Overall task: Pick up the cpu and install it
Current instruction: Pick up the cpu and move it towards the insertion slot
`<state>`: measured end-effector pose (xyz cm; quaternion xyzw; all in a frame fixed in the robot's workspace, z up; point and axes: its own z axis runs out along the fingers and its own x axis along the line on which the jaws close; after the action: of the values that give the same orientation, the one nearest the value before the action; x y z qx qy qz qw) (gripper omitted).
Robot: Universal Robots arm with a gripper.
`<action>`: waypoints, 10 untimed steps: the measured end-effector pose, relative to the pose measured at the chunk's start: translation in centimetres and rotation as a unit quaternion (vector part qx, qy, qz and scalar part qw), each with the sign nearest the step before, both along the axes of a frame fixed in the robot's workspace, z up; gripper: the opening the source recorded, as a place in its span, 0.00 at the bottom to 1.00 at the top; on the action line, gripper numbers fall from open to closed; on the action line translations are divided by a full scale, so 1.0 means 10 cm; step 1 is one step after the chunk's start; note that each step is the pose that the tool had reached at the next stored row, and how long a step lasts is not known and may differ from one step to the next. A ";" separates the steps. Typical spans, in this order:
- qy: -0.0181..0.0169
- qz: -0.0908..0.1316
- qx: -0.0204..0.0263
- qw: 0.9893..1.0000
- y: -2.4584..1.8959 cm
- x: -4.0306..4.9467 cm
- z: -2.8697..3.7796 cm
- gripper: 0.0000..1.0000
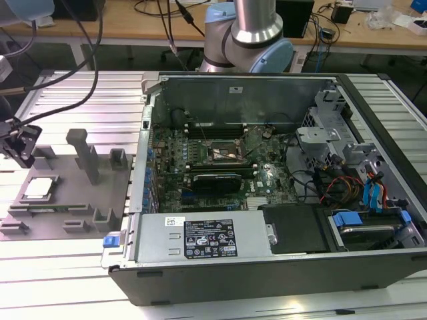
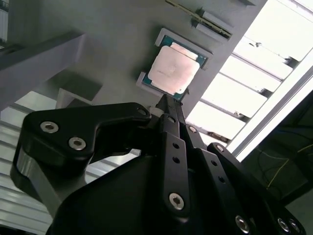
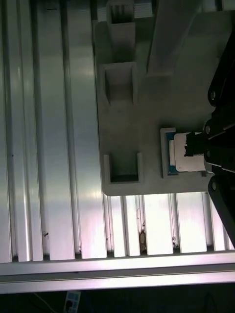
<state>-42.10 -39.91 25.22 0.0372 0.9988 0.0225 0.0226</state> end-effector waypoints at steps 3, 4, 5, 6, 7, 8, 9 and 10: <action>0.000 0.000 0.000 1.000 -0.042 -0.013 -0.041 0.11; 0.000 0.000 0.000 1.000 -0.050 -0.015 -0.052 0.11; 0.000 0.000 0.000 1.000 -0.060 -0.016 -0.071 0.11; 0.000 0.000 0.000 1.000 -0.067 -0.018 -0.080 0.11; 0.000 0.000 0.000 1.000 -0.078 -0.019 -0.098 0.11; 0.000 0.000 0.000 1.000 -0.086 -0.021 -0.109 0.11; 0.000 0.000 0.000 1.000 -0.095 -0.022 -0.121 0.11; 0.000 0.000 0.000 1.000 -0.105 -0.023 -0.134 0.11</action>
<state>-42.33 -40.95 23.88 0.0372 0.9988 0.0225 0.0226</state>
